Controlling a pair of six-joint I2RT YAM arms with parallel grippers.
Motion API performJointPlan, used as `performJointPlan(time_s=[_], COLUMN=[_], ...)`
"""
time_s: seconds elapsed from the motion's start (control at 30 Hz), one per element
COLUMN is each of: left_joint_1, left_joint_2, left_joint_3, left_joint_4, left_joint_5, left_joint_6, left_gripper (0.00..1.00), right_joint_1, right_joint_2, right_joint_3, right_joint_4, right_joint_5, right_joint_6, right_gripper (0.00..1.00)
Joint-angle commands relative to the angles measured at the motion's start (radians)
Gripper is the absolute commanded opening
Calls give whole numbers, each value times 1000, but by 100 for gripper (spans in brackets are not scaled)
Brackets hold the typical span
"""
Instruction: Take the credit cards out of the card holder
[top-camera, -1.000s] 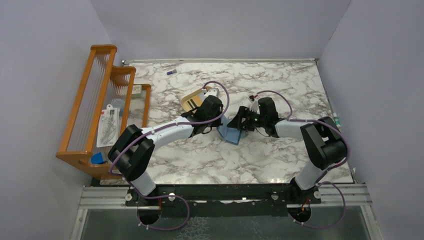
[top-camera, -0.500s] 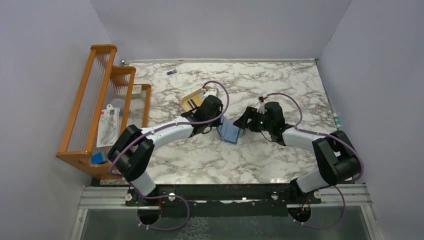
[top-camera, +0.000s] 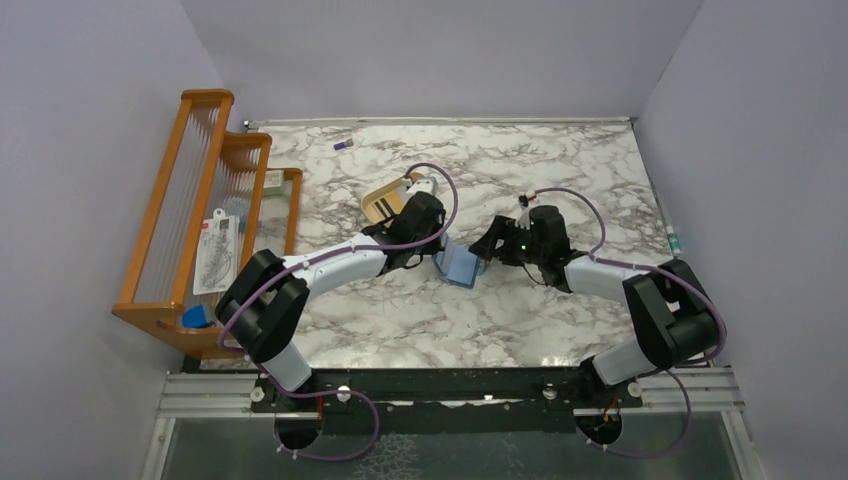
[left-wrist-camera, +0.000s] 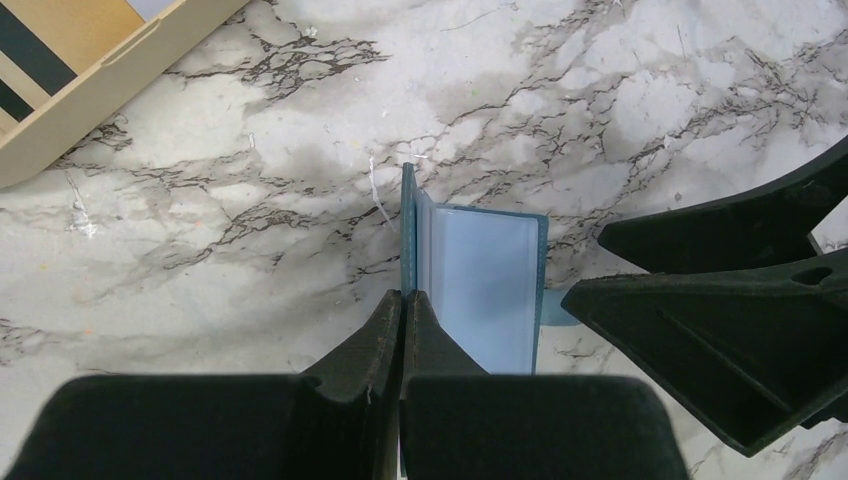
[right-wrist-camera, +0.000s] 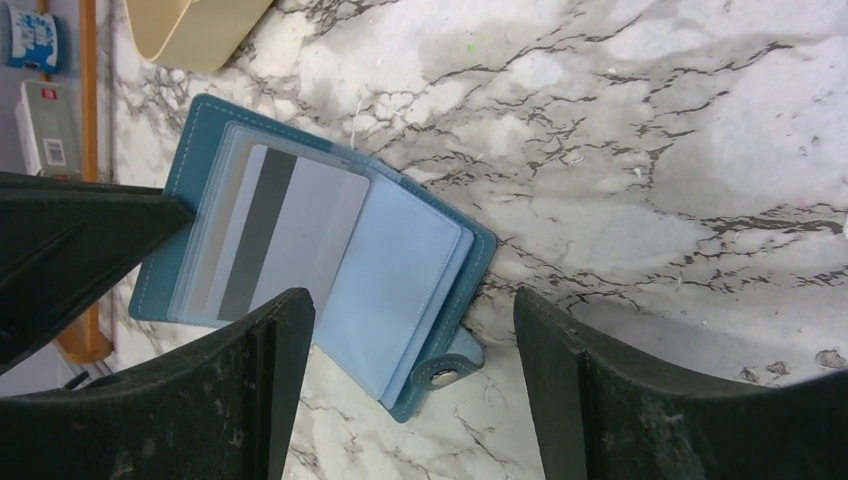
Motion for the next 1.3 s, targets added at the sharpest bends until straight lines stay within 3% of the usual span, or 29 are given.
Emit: performJointPlan(time_s=[0.0,0.2,0.43,0.73,1.27], left_joint_1=[-4,-3,-3,-3,-3], left_joint_2=[5,49,129,213,247], left_joint_3=[-32,-61,-117,-188,-207], left_joint_4=[39,76,139,235,280], left_joint_5=[-9,-7,-22,-17,8], left_joint_6=[-9,-19,-51,-107,-113], left_gripper=[0,0,0,0,0], right_joint_1=[4,5,4,5,2], right_joint_2=[20,32,97,97,115], right_joint_3=[22,-15,10,27,48], right_joint_4=[55,287,306,149,37], right_joint_5=[-94,-356,-404,-333,-168], right_joint_6=[-29,4,77,60,-21], right_gripper=[77,74,75,75,77])
